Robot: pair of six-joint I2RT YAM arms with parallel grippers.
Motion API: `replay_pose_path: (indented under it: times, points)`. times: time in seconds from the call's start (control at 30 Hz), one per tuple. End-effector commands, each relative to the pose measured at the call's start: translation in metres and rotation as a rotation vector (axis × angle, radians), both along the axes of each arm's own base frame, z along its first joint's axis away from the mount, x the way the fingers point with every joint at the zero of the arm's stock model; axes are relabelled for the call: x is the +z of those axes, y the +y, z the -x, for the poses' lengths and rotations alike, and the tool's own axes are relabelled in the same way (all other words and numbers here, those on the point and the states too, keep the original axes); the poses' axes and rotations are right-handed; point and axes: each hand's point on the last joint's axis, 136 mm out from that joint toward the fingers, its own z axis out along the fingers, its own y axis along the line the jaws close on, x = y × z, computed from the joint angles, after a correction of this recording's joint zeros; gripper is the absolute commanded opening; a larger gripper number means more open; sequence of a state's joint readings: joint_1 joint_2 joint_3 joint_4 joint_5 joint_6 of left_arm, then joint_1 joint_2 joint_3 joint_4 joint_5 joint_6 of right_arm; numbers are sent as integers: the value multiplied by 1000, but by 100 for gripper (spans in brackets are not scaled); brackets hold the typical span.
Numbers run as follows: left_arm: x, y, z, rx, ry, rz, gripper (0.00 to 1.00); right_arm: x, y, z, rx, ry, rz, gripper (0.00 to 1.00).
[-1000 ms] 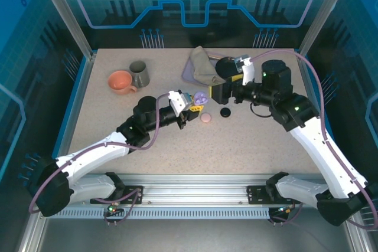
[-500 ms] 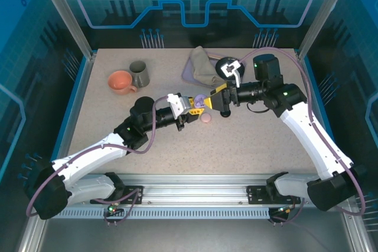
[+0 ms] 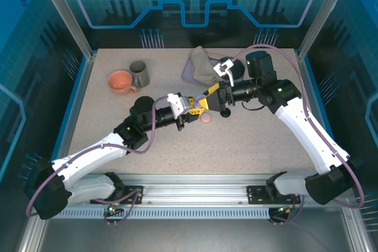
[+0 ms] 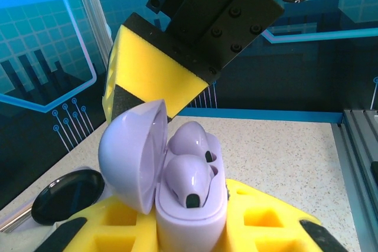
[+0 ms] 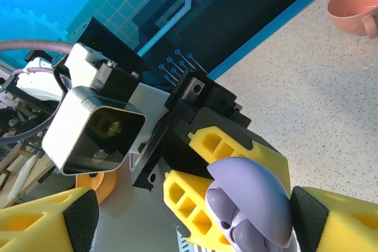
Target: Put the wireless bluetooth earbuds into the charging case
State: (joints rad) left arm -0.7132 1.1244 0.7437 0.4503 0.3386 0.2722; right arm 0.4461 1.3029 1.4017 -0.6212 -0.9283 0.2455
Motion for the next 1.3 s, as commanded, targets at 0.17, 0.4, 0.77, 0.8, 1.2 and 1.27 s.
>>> replay_pose_path:
  times: [0.17,0.4,0.77,0.8,1.2,1.27]
  points:
    - [17,-1,2,-2,-44,13,0,13,1,18,60,-11,-27,80]
    - [15,-2,1,-5,-35,9,0,19,-3,20,43,-61,-30,79]
    - [16,-2,1,-4,-32,8,0,16,-8,18,3,-90,0,78]
    - [15,-2,1,-4,-32,7,0,16,-10,17,-10,-95,5,79]
    - [10,-3,5,-29,-26,-14,0,28,-57,13,-154,-510,106,88]
    - [9,-3,9,-44,-31,-18,0,24,-60,26,-100,-645,115,88]
